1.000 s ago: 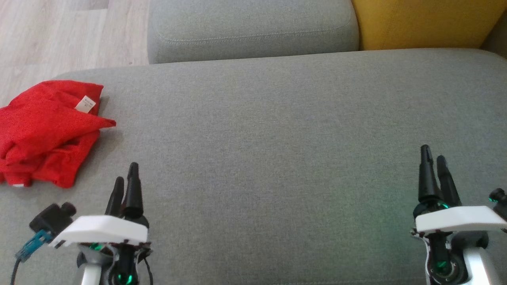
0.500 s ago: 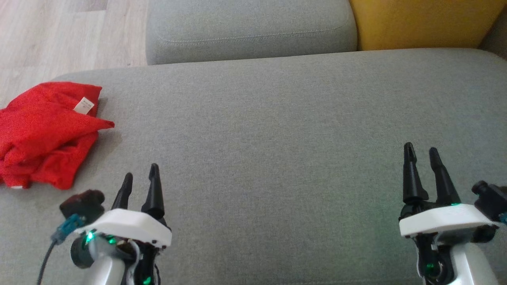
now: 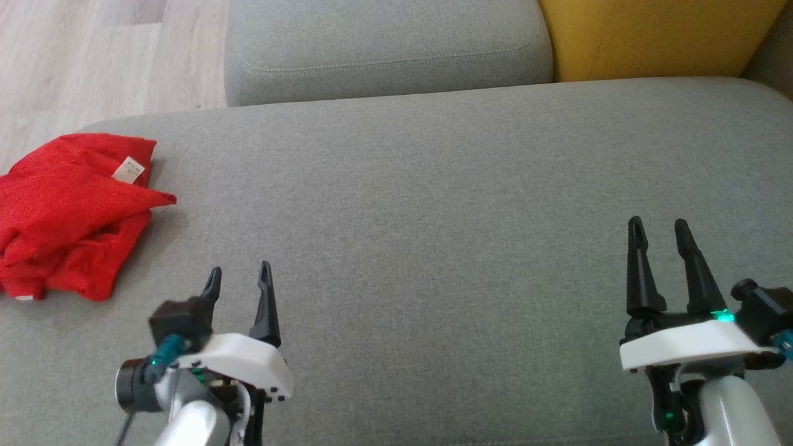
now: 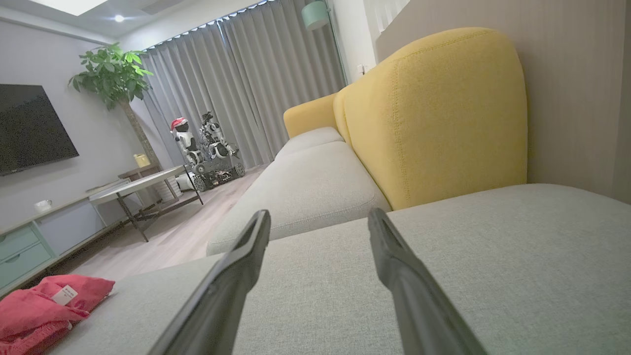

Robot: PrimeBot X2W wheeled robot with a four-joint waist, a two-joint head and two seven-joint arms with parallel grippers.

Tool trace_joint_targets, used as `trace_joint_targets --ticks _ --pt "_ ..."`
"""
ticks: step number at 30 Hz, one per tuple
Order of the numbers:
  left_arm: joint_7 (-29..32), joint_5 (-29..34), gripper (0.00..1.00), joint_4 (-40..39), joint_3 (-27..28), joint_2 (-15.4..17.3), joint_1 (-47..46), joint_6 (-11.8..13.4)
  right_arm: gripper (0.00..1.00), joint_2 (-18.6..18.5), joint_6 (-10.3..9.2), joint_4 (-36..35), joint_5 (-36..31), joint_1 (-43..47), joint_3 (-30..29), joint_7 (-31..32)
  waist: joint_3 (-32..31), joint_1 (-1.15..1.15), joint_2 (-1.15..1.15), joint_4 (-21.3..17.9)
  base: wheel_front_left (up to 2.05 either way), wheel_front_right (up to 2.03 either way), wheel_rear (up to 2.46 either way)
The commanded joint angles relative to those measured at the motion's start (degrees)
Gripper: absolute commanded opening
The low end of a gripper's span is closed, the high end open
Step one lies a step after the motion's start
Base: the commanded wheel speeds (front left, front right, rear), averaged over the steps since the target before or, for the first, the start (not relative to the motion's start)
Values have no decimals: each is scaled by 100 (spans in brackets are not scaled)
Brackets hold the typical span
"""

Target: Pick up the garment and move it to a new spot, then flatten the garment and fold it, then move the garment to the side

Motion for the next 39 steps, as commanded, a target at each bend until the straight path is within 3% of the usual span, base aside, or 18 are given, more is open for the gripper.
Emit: trace_joint_targets --ticks 1,7,13,17,25,31,39 --pt "-96 219 100 -147 24 179 -387 110 100 -44 -3 -205 -219 -252 115 -92 0 0 0 5 0 0 0" --pt "-196 553 100 -103 -341 301 -485 443 100 -47 -3 -113 -593 -234 187 -193 9 0 0 22 0 0 0" --pt "-297 590 100 -278 -504 282 -476 701 100 -49 -3 47 -516 -240 181 -295 13 0 0 32 0 0 0" --pt "-364 385 100 -359 -414 188 -352 478 100 -51 -3 264 -385 -239 198 -362 6 0 0 42 0 0 0" --pt "-497 288 100 -82 297 -229 49 -29 100 -54 -4 788 -137 -330 366 -497 -11 0 0 29 0 0 0" --pt "-598 880 100 158 588 -448 124 -360 100 -56 -4 924 -430 -420 434 -599 -18 0 0 -7 0 0 0" --pt "-732 1743 100 186 868 -688 151 -545 100 -59 -4 901 -976 -464 451 -734 -16 0 0 7 0 0 0"
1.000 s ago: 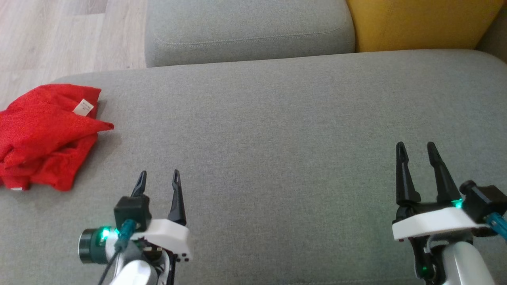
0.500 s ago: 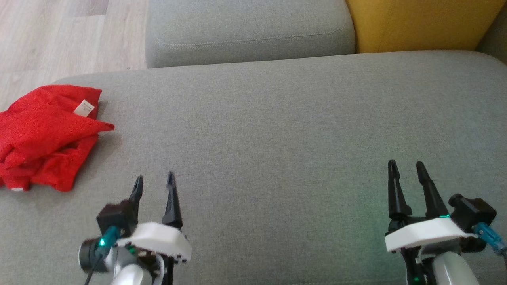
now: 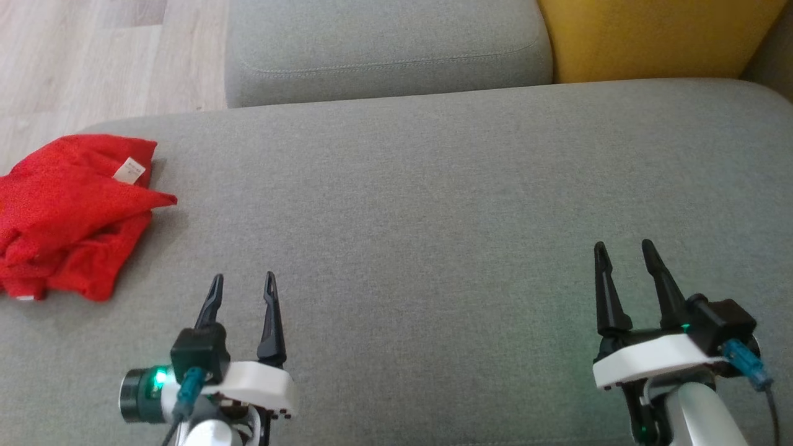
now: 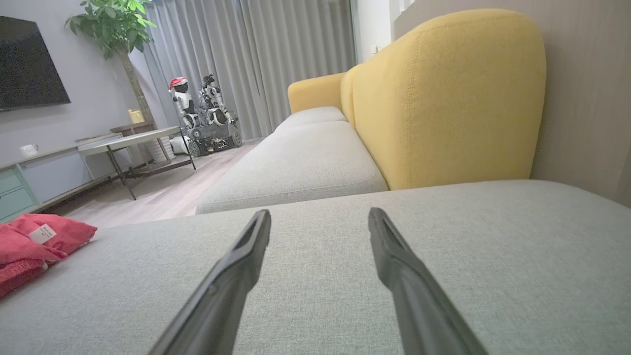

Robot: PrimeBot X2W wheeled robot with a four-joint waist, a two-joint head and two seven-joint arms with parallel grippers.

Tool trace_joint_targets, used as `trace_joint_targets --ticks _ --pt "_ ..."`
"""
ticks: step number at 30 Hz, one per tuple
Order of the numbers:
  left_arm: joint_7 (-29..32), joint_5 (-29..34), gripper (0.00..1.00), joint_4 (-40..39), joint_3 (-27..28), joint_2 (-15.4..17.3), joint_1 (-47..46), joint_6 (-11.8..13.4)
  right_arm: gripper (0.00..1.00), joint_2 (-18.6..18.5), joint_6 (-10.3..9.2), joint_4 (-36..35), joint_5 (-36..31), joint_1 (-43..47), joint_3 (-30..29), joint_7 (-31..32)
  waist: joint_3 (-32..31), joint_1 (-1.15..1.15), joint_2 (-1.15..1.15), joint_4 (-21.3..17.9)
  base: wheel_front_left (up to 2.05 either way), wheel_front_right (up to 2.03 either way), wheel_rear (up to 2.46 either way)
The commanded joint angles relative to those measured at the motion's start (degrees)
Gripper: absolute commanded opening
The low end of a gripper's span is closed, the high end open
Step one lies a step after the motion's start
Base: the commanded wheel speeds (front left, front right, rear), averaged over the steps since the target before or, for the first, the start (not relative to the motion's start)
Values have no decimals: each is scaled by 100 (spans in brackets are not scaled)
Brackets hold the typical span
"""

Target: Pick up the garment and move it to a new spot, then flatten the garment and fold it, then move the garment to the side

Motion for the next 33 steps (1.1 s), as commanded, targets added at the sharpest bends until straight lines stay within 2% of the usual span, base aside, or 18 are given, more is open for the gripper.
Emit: trace_joint_targets --ticks 1,9,24,33 --pt "-118 221 100 -183 246 -29 -214 -23 100 -48 -4 -201 -183 -253 177 -100 2 0 0 29 0 0 0" --pt "-118 471 100 -217 477 -167 -201 -217 100 -48 -4 -230 -191 -189 190 -100 -12 0 0 428 0 0 0" --pt "-118 728 100 -402 753 -235 -105 -364 100 -48 -4 -384 -249 -51 419 -100 -101 0 0 1841 0 0 0" --pt "-118 631 100 -395 973 -259 23 -419 100 -48 -4 -409 -194 15 558 -100 -120 0 0 2426 0 0 0"
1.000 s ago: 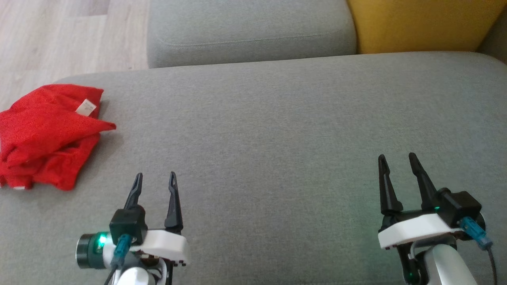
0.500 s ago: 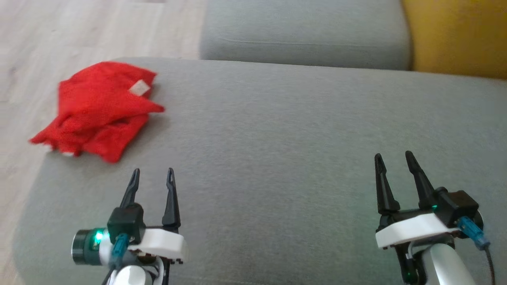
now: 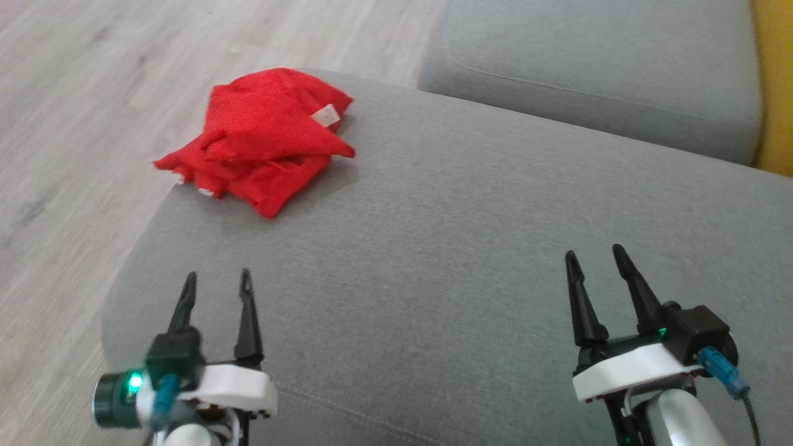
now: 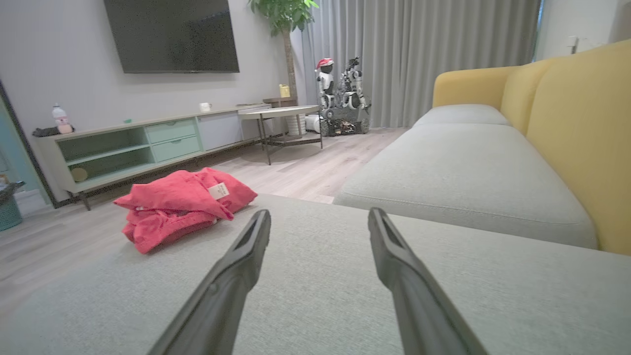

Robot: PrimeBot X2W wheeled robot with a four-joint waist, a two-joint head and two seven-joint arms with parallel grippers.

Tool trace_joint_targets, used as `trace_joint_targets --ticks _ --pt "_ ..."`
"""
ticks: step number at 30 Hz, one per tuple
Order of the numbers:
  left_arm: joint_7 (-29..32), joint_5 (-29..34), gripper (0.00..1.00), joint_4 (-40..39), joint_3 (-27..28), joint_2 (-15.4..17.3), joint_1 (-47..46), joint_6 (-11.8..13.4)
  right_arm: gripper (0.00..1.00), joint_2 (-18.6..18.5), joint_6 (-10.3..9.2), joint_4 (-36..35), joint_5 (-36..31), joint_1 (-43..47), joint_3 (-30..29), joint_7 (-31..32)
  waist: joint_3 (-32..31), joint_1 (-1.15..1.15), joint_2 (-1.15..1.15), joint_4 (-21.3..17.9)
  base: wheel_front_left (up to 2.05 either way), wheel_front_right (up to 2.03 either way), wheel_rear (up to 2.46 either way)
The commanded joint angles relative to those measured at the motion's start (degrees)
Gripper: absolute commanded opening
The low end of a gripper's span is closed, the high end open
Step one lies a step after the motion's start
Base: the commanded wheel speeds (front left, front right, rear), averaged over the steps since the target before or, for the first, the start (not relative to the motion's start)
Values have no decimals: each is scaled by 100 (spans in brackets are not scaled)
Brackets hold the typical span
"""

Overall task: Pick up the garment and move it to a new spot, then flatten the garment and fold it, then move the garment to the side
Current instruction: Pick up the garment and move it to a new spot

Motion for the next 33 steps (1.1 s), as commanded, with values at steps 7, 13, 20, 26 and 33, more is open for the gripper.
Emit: trace_joint_targets --ticks 7,13,20,26,33 --pt "-69 -147 100 -214 411 -50 -110 -140 100 -43 -4 -209 45 -69 277 -62 -2 0 0 252 0 0 0" --pt "-69 -136 100 -191 522 -69 -109 -197 100 -43 -4 -241 44 -86 335 -62 60 0 0 225 0 0 0" --pt "-69 -487 100 -191 924 -79 -423 -329 100 -43 -4 -349 -146 -234 231 -62 396 0 0 -26 0 0 0" --pt "186 -854 100 536 1235 351 -1452 -744 100 -43 -4 -760 -621 -571 -190 -12 1022 0 0 -346 0 0 0" --pt "1071 -1202 100 1756 1500 1005 -3066 -1071 100 -43 -4 -1481 -913 -923 -403 327 1800 0 0 -787 0 0 0"
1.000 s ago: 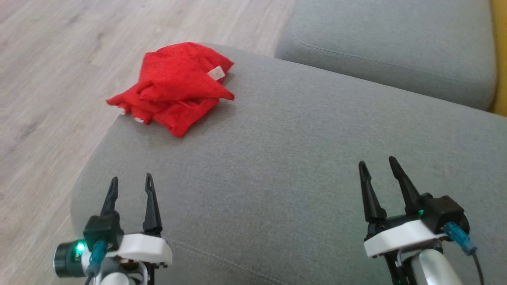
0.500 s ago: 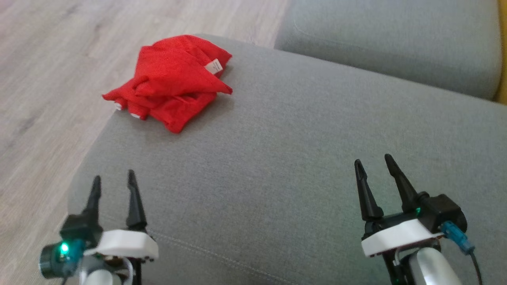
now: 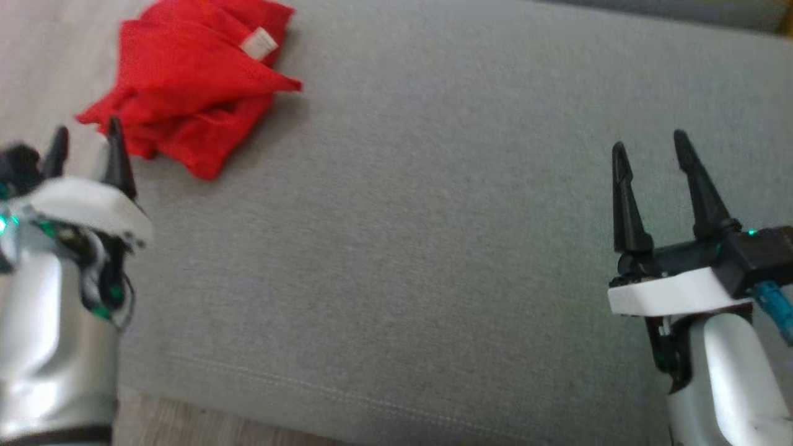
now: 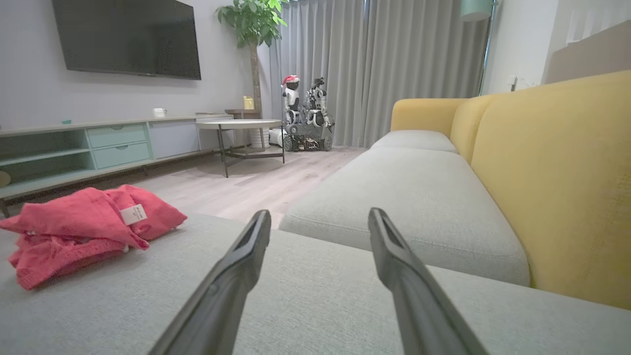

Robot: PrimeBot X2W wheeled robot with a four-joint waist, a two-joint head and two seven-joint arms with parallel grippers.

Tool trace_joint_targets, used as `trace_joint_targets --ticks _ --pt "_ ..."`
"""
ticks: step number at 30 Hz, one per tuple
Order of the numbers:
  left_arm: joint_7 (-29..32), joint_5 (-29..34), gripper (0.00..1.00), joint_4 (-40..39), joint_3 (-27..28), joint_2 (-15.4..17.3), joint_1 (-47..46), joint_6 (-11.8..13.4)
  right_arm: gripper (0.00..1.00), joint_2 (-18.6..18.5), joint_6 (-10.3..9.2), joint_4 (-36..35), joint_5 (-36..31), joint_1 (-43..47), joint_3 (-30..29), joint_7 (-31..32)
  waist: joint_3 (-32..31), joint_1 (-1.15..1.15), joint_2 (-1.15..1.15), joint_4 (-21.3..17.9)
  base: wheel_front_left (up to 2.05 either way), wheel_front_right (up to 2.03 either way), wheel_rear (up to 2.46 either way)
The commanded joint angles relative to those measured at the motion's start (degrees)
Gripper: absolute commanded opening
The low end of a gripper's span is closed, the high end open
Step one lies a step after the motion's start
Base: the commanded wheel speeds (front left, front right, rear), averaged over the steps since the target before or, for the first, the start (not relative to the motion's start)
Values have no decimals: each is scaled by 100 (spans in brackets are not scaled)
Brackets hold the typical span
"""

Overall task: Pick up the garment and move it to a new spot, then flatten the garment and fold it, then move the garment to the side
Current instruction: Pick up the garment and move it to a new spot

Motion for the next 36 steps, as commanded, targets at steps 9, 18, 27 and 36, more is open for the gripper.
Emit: trace_joint_targets --ticks 9,18,27,36 --pt "593 23 100 1555 159 905 -1860 -206 100 -31 -4 -608 -129 -263 206 201 964 -1 0 -747 0 0 0" --pt "773 225 100 2789 -28 1211 -2678 -120 100 -31 -4 -720 -188 -296 365 227 1257 -1 0 -992 0 0 0" --pt "298 286 0 3591 -188 1326 -3164 -222 100 -31 -4 -629 -188 -328 327 165 1298 -1 0 -1018 0 0 0" --pt "-969 180 0 3371 -132 1231 -3267 -258 100 -31 -4 -212 -44 -290 349 -4 724 -1 0 -892 0 0 0"
